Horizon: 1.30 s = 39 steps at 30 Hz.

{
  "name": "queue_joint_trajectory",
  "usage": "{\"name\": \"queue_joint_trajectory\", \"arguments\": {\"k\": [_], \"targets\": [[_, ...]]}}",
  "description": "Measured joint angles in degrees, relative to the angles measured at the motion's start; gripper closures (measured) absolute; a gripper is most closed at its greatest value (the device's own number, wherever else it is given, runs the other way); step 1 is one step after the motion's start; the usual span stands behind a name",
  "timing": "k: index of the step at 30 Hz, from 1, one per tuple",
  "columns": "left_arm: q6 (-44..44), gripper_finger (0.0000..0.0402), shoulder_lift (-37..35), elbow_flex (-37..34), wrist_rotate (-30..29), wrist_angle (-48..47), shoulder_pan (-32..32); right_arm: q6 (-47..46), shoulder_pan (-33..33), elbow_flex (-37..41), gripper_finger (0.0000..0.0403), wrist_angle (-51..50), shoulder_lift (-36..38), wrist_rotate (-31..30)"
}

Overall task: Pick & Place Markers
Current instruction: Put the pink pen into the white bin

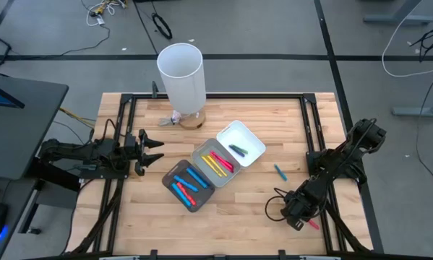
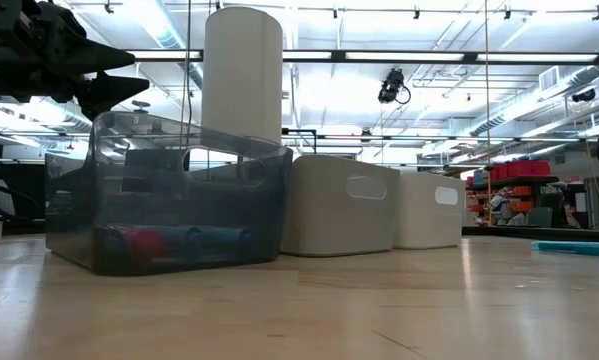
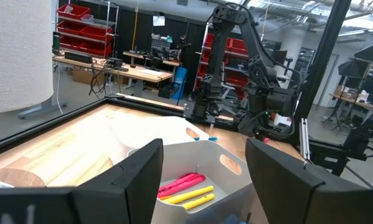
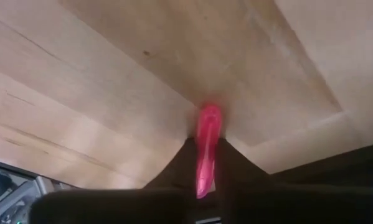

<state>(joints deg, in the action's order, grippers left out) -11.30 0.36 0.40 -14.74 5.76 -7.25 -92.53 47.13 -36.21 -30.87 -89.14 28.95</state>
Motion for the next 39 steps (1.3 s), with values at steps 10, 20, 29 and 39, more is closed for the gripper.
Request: {"name": "queue_joint_trajectory", "arguments": {"k": [10, 20, 29, 39], "targets": [[0.04, 0.0168, 0.0, 0.0, 0.0, 0.0, 0.0, 1.18, -0.8, -1.9, 0.0388, -3.21, 0.35, -1.5], [-0.01, 0.0168, 0.0, 0.02, 0.0, 0.0, 0.0, 8.73, -5.28, -14.61, 0.0388, -21.72, 3.85, -3.98], [0.0, 0.0168, -0.01, 0.02, 0.0, 0.0, 0.0, 14.3, -8.51, -26.78, 0.0389, -37.33, 4.72, -4.97], [0.03, 0.0168, -0.01, 0.0, 0.02, 0.0, 0.0, 17.11, -10.68, -38.66, 0.0389, -49.65, 4.79, -7.83]]}}
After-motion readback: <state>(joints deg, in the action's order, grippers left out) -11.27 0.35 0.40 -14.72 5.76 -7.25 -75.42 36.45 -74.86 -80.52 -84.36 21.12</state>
